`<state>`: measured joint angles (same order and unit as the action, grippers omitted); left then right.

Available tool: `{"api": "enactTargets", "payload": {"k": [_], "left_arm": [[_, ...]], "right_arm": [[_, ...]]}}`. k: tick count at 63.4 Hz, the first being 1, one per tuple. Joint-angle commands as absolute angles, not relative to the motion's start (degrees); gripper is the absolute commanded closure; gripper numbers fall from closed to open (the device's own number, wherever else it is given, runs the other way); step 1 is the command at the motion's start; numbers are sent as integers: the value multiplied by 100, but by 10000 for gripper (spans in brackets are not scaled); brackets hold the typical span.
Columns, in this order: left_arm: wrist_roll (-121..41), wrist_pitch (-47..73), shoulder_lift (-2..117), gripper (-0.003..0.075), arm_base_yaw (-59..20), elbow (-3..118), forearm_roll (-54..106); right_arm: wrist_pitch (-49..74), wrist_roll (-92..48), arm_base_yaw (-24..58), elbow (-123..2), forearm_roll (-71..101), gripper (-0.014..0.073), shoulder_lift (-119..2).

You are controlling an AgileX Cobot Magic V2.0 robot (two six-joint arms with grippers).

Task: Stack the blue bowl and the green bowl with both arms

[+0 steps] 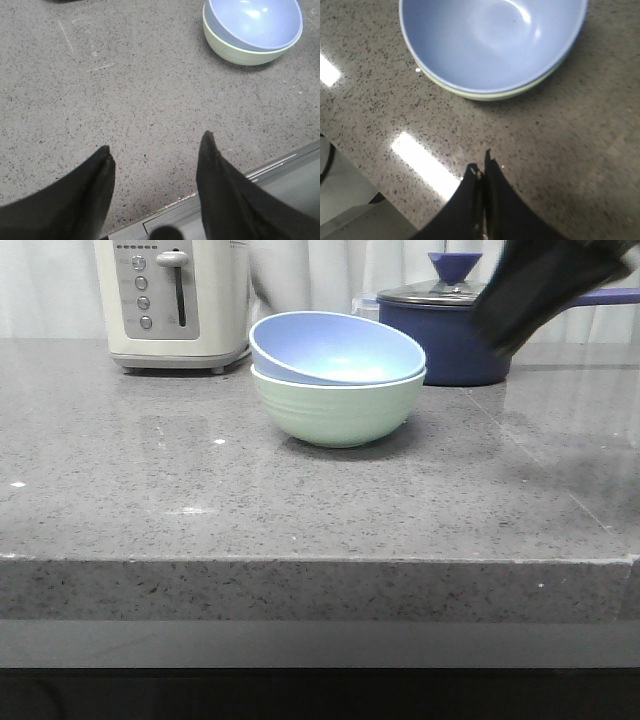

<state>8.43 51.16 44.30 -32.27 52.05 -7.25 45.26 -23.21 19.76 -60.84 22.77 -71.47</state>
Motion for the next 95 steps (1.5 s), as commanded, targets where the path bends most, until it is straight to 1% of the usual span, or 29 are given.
{"api": "enactTargets", "payload": {"k": [1,7,15,30,37,45,51,55,60,67,91,95], "left_arm": [[895,4628,4410,353,-3270,5353,-717],[895,4592,4410,353,-3270,5353,-717],[895,4523,4410,353,-3270,5353,-717],[895,4443,4410,353,-3270,5353,-717],[895,4318,4410,353,-3270,5353,-717],[895,4179,4410,359,-3270,5353,-717],[895,4178,4421,438,-3270,5353,-717],[895,4178,4442,534,-3270,5353,-717],[895,4178,4460,636,-3270,5353,-717],[895,4178,4471,742,-3270,5353,-707],[895,4178,4471,740,-3270,5353,-707],[895,4037,4403,740,-3270,5278,-693]], "right_arm": [[4607,-1464,1962,-6211,1631,648,-6453],[4814,-687,1962,-6145,1105,648,-5875],[4805,-112,1962,-5868,811,648,-5093],[4697,-77,1962,-5200,769,648,-3850],[4691,-82,1962,-5001,659,648,-3534],[4708,-82,1962,-4938,602,648,-3435],[4699,-82,1962,-4938,602,648,-3435],[4663,-82,1962,-4938,602,648,-3435],[4671,-82,1962,-4938,602,648,-3435],[4671,-82,1962,-4938,602,648,-3435],[4671,-82,1962,-4938,602,648,-3435],[4671,-82,1962,-4938,602,648,-3435]]}}
